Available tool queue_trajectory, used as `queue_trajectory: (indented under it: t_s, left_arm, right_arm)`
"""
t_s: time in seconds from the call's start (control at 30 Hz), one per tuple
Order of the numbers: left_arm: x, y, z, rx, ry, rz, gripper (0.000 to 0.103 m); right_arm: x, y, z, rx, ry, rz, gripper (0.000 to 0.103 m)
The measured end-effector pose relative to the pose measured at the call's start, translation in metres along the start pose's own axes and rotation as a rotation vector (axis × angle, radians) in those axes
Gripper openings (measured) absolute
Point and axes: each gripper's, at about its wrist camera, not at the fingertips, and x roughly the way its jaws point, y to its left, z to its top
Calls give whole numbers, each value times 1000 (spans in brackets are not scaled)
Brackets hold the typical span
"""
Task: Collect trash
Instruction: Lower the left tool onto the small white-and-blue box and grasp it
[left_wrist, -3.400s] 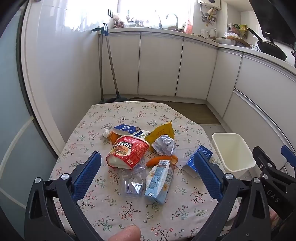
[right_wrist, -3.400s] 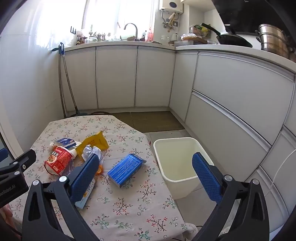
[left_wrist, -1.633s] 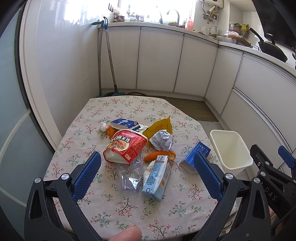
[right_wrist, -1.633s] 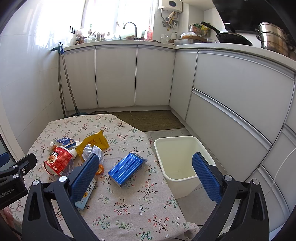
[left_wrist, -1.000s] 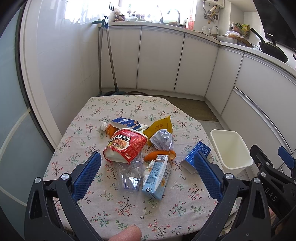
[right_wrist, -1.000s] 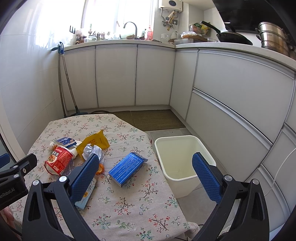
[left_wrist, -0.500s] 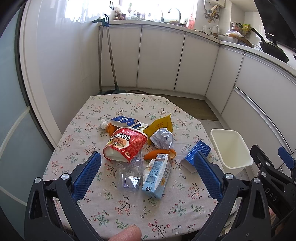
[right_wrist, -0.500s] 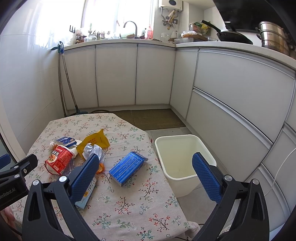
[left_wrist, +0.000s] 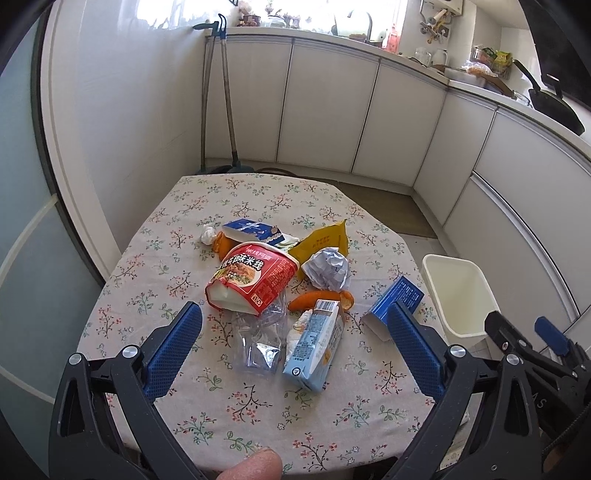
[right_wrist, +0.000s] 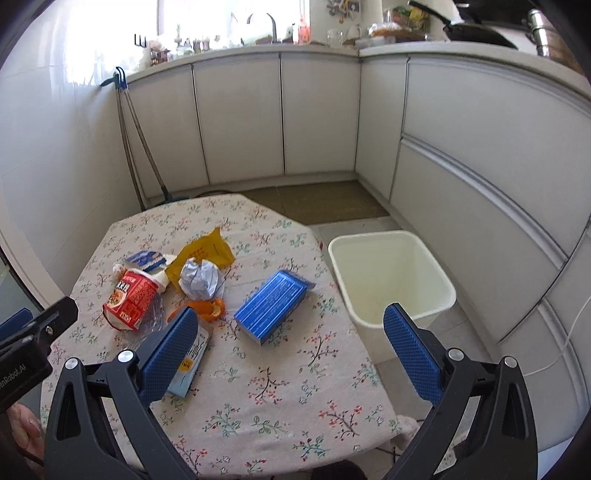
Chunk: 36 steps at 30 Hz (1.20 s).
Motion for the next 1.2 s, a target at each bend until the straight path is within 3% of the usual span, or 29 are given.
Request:
queue_trajectory:
  t_s: [0.27,0.43,0.53,0.7,0.8,0.9,0.97,1.07,1.13,1.2]
  left_arm:
    - [20,27,10,-124,84,-12,96]
    - [35,39,19,-170,138,-10,96]
    - [52,56,33,-234,197,-46,96]
    - [84,89,60,-349,261,-48,96]
    - [105,111,80,-417,279,-90,96]
    - [133,119,88,-393,335,-187,96]
    - [156,121,80,-369,435,-203,96]
    - [181,121,57,-333,593,-111,96]
    - [189,127,43,-414,639,-155,96]
    - [192,135,31,-570,638,-261,96]
  right_arm:
    - [18,-12,5,54,118,2,98]
    - [26,-19,20,184,224,97,98]
    - [36,-23,33,288,283,164,98]
    - [59,-24,43,347,306,188,98]
    - [79,-30,39,380,340,205,98]
    - [102,-38,29,403,364,220,98]
    - [117,-41,23,402,393,210,98]
    - [134,-38,22,397,441,242,98]
    - [140,-32,26,371,447,244,98]
    - [147,-30,28,364,454,245,98]
